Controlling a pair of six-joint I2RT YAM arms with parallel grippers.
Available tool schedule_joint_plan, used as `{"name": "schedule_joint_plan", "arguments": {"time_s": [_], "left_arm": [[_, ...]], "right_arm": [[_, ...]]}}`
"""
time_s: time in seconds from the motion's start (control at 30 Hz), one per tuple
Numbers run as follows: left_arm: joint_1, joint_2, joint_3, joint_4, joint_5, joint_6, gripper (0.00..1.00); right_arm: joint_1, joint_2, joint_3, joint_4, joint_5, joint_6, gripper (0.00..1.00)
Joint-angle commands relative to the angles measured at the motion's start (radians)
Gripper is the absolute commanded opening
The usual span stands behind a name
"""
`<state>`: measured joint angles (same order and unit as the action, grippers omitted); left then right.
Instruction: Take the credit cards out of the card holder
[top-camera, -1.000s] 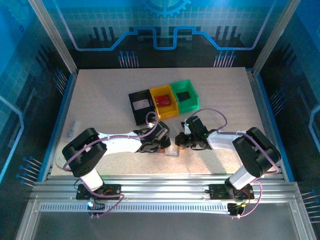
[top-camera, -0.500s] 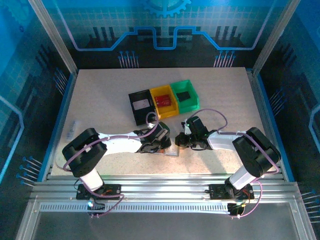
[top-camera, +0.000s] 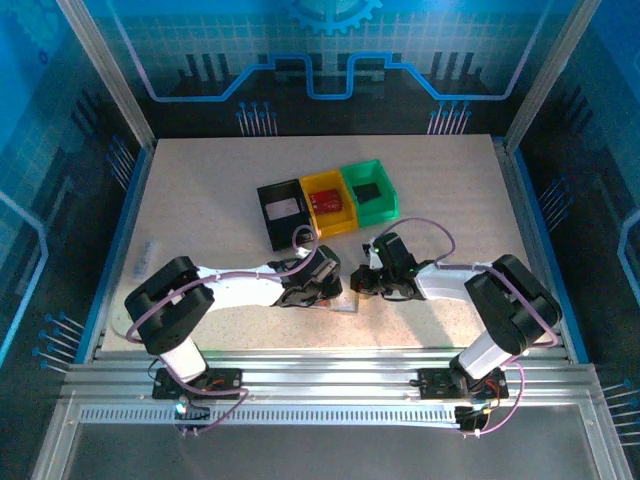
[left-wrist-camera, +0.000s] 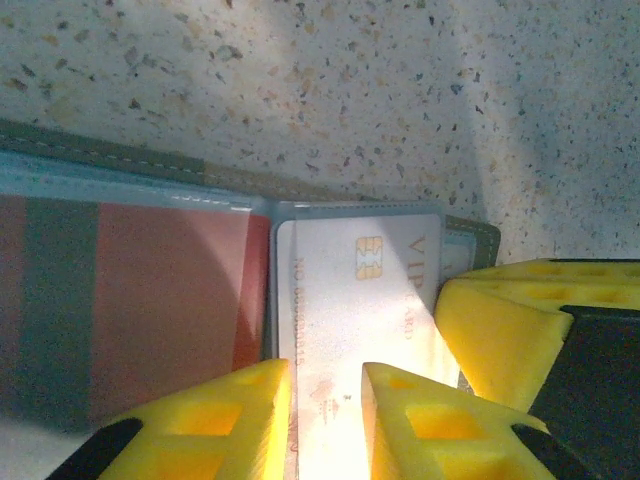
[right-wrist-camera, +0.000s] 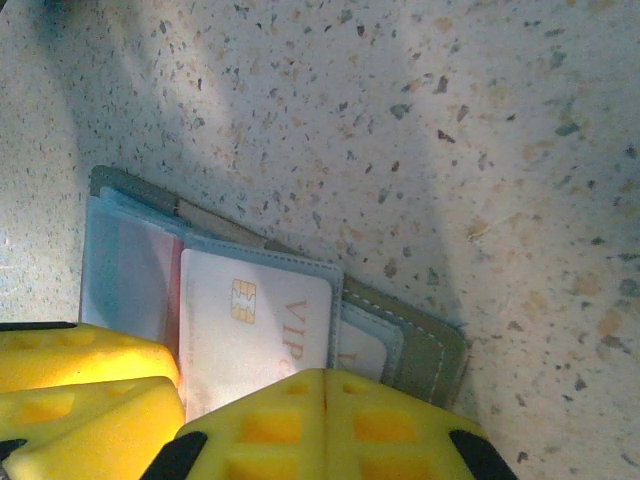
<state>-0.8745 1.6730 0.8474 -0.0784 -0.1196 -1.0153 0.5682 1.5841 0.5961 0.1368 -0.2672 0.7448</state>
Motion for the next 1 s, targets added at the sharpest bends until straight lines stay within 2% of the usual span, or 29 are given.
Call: {"name": "schedule_joint_plan", "arguments": {"time_s": [0.0,0.23,0.43,0.73,0.97], "left_arm": [[-0.008,0.003,-0.005,-0.037,-0.020,0.018,0.26],[-0.009,0.014,0.002,-0.047,-0.029,0.026,0.26],[-0.015,0.010,0.034,-0.126,-0.072,0.062,0.25],[-0.017,0.018,0.001,-0.008,-0.019,0.025,0.26],[-0.016,0.039,0.009,0.002,-0.006,0.023,0.25]], "right_arm": [[0.000,0.035,-0.044,-0.095,0.025,0.004,0.00],[0.000,0.034,-0.049,-0.091,0.025,0.007,0.00],[0.002,0.031,-0.054,-0.094,0.026,0.005,0.00],[0.004,0.032,-0.054,-0.088,0.022,0.008,0.00],[0.008,0.038,-0.066,-0.072,0.019,0.016,0.00]]}}
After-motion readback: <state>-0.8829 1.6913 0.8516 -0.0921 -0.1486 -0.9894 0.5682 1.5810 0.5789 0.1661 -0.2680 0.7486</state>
